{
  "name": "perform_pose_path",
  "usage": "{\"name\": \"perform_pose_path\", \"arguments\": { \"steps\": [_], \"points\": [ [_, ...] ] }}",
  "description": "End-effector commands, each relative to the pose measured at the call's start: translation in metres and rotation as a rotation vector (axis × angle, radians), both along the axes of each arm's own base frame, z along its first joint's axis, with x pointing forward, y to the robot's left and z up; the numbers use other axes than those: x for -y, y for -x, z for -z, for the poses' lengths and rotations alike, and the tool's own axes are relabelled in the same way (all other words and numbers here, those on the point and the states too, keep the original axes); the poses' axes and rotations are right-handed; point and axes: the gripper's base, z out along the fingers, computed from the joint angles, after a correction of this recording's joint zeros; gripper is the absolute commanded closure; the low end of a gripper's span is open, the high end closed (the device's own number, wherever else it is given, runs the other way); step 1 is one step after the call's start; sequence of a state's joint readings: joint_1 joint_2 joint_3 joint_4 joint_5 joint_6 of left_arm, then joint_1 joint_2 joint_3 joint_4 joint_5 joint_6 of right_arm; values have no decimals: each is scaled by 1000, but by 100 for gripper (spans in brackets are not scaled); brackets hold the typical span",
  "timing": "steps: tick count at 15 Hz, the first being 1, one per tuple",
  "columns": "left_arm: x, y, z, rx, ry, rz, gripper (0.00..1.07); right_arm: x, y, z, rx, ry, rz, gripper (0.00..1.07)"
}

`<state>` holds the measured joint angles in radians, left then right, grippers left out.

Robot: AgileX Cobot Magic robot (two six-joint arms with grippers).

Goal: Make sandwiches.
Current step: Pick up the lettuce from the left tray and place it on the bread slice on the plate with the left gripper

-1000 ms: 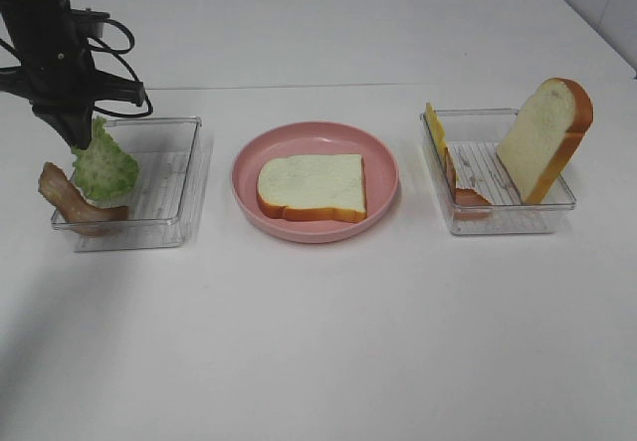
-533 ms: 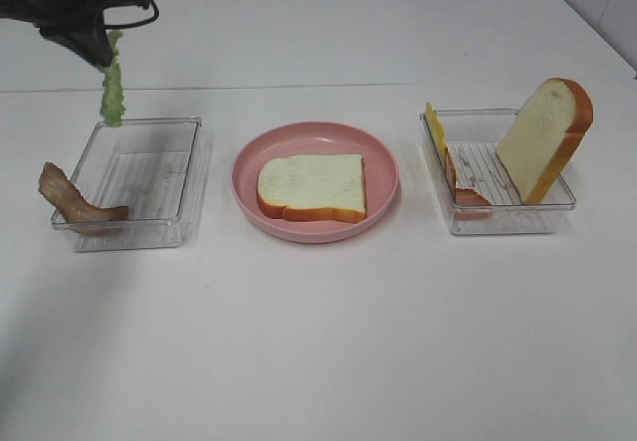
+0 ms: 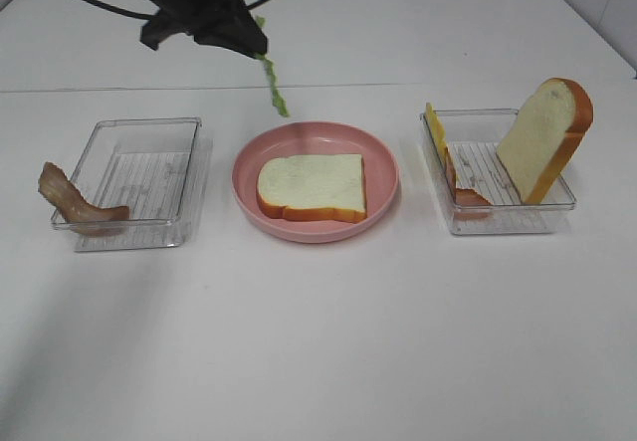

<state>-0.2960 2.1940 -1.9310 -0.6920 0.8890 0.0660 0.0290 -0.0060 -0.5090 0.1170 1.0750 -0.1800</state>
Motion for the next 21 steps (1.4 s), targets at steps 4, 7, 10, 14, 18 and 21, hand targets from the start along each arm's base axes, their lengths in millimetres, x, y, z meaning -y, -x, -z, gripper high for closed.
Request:
{"name": "perform_pose_path", "arguments": {
  "steps": [4,7,10,14,18,21],
  "points": [
    [74,15,56,-86,157,151,107,0,1,0,19,-1,8,32],
    [79,15,73,-110,151,171,107,0,1,0,19,-1,8,32],
    [71,14,84,-116,75,189,107,0,1,0,19,-1,8,32],
    [61,11,89,-116,-18,179,107,0,1,0,19,-1,8,32],
    [49,9,91,-156,-45,155,107,0,1,0,19,-1,8,32],
    [45,9,94,-184,-91,140,107,0,1,0,19,-1,8,32]
  ]
}}
